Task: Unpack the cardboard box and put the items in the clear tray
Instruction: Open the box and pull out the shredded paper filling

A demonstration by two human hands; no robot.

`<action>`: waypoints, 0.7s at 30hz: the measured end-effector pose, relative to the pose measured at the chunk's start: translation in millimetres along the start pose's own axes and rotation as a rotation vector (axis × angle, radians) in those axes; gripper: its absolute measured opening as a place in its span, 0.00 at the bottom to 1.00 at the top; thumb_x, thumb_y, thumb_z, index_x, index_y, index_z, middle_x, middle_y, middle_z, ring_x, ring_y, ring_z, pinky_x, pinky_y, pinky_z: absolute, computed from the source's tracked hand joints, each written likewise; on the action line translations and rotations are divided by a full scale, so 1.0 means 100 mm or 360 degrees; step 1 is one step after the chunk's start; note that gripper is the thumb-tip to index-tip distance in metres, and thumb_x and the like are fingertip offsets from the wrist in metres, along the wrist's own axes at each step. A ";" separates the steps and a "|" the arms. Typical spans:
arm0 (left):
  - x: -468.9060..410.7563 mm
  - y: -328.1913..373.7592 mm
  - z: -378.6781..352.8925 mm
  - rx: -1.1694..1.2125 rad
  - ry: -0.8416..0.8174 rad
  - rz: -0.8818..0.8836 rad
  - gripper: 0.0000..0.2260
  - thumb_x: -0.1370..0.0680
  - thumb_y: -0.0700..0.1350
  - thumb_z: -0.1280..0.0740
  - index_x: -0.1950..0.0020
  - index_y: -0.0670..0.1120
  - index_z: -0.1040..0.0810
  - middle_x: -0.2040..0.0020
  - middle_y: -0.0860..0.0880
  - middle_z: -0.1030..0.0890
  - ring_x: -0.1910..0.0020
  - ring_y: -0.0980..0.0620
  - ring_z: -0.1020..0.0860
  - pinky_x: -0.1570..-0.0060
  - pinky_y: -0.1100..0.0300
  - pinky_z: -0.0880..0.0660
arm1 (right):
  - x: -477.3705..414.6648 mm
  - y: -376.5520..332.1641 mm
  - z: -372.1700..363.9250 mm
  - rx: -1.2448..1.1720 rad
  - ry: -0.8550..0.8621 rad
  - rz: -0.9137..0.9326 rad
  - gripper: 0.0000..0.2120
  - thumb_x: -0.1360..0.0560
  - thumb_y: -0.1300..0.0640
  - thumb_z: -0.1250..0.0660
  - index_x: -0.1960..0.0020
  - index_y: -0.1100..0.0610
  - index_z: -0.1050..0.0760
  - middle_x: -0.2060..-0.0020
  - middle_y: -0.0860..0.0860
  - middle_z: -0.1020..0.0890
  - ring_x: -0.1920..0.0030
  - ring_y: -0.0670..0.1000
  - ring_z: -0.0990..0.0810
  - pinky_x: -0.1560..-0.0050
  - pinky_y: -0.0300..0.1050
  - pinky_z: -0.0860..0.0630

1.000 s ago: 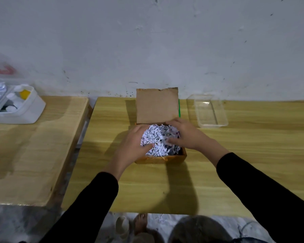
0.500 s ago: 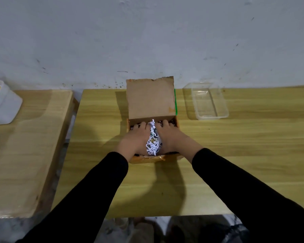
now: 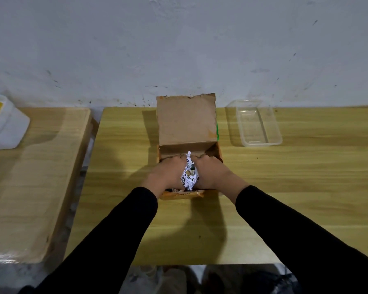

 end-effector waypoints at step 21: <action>0.18 0.13 0.23 -0.0052 0.0120 0.0050 0.23 0.31 0.43 0.27 0.40 0.41 0.33 0.44 0.41 0.24 0.45 0.39 0.22 0.50 0.49 0.26 | 0.12 -0.01 0.08 -0.0264 0.0270 -0.0119 0.23 0.34 0.50 0.31 0.42 0.57 0.30 0.48 0.60 0.21 0.49 0.62 0.22 0.50 0.51 0.25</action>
Point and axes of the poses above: each hand's wrist, its own x-axis away from the middle knuckle, its own z-axis out of the back of the hand, y = z × x, the point moved 7 cm from there along -x, towards the middle knuckle
